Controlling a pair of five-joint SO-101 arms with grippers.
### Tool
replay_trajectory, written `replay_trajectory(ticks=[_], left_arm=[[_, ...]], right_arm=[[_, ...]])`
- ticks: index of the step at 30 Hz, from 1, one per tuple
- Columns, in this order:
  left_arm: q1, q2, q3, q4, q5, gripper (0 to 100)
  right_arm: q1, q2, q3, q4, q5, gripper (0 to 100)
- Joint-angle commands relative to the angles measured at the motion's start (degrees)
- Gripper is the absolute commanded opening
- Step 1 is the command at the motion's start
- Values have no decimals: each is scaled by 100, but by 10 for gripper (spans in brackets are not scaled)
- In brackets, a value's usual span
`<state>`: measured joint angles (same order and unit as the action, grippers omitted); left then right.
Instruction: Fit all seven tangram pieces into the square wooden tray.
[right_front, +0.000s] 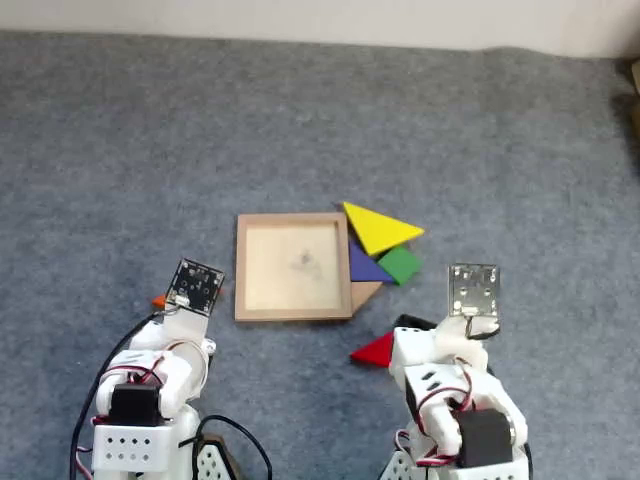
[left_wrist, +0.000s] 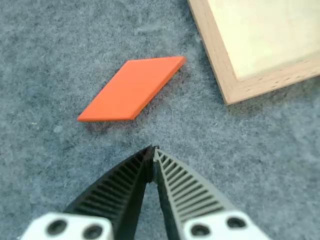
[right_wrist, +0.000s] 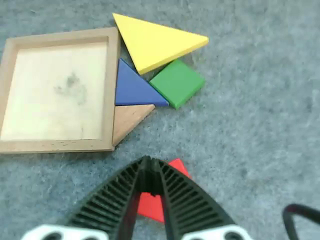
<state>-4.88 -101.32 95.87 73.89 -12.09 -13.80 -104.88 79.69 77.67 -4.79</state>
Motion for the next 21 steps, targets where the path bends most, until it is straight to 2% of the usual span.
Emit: replay_trajectory(ticks=[1, 11, 21], left_arm=[[84, -277, 136, 18, 44, 25], [84, -277, 136, 18, 44, 25], [84, -277, 136, 18, 44, 25]], right_arm=[[48, 22, -488, 127, 422, 5], [48, 435, -576, 84, 598, 5], [48, 4075, -2396, -84, 598, 4]])
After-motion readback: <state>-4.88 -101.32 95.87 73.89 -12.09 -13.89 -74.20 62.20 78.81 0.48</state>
